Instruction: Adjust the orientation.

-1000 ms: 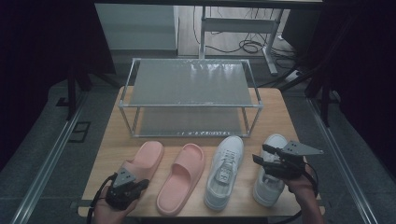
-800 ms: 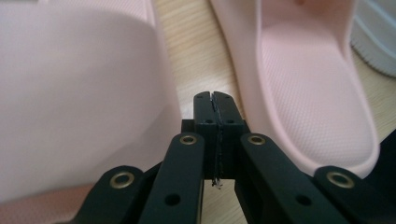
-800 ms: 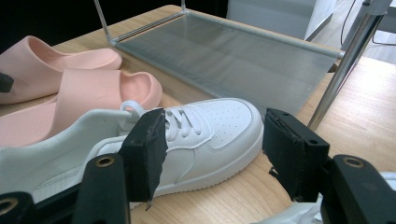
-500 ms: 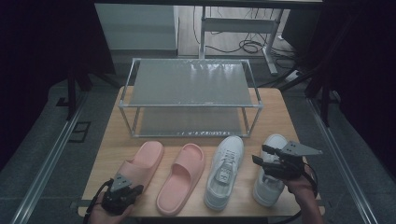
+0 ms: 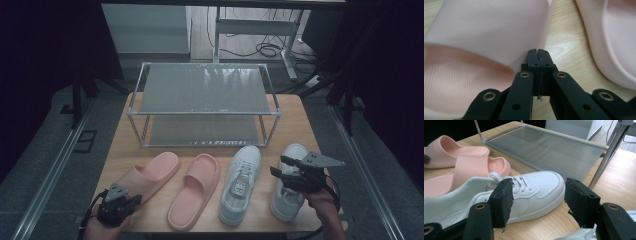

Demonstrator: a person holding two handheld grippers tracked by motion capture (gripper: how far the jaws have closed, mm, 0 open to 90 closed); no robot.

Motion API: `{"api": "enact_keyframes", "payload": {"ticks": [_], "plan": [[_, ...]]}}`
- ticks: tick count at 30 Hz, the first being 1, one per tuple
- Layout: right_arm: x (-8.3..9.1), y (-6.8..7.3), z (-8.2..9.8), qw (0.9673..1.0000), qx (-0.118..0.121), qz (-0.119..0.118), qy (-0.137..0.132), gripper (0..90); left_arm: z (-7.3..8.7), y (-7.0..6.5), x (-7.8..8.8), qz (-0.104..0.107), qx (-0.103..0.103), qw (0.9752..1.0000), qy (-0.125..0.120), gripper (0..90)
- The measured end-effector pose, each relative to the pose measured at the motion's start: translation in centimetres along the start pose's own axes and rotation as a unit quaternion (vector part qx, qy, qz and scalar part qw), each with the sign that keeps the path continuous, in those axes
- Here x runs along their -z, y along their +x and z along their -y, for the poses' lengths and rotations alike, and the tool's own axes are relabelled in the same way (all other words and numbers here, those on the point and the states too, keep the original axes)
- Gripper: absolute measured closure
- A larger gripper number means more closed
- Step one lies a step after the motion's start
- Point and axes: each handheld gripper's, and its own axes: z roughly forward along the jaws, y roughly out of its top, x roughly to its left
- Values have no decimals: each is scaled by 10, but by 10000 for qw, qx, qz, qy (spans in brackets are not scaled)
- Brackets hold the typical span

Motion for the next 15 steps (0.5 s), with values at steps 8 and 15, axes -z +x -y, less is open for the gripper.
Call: {"api": "enact_keyframes", "payload": {"ticks": [8, 15], "plan": [[0, 0, 1, 10000, -2, 5, 10, 401, -4, 16, -1, -143, 132, 9998, -12, 899], [1, 0, 1, 10000, -6, 9, 12, 401, -8, 32, -2, -252, 250, 9994, -10, 899]]}}
